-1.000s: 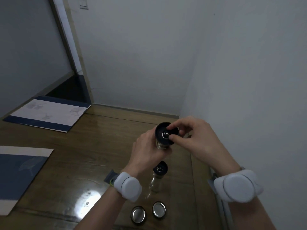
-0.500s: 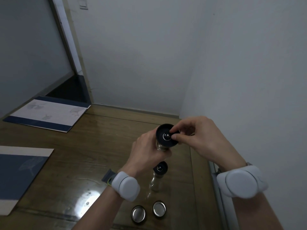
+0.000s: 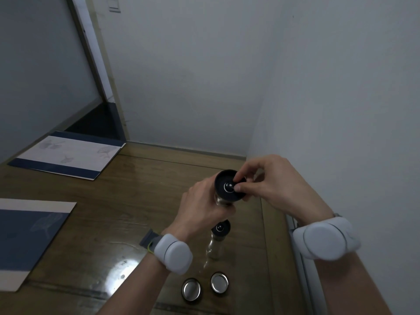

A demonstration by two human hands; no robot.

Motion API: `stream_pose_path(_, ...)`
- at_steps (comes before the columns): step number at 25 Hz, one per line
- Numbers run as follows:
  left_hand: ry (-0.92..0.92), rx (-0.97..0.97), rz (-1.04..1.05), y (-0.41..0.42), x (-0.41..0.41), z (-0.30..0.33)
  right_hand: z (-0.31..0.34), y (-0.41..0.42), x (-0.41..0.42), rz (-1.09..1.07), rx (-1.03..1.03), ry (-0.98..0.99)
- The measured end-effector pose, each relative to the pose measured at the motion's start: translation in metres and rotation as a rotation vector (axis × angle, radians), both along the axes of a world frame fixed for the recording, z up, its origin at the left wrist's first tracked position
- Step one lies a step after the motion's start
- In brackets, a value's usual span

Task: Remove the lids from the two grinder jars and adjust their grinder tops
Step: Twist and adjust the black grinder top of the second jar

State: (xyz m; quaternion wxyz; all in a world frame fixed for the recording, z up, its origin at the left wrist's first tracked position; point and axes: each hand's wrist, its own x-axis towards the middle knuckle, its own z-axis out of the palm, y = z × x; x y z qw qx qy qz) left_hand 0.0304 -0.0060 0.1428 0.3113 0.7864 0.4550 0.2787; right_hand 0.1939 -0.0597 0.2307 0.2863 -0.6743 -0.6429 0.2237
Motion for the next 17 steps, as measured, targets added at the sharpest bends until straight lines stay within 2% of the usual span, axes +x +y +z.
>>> stream_pose_path(10, -0.034, -0.011, 0.127, 0.001, 0.001, 0.001, -0.024, 0.003, -0.02, -0.173, 0.144, -0.018)
stream_pose_path(17, -0.15, -0.008, 0.188, -0.004, 0.008, -0.002, -0.031, 0.003, -0.037, -0.305, 0.209, -0.013)
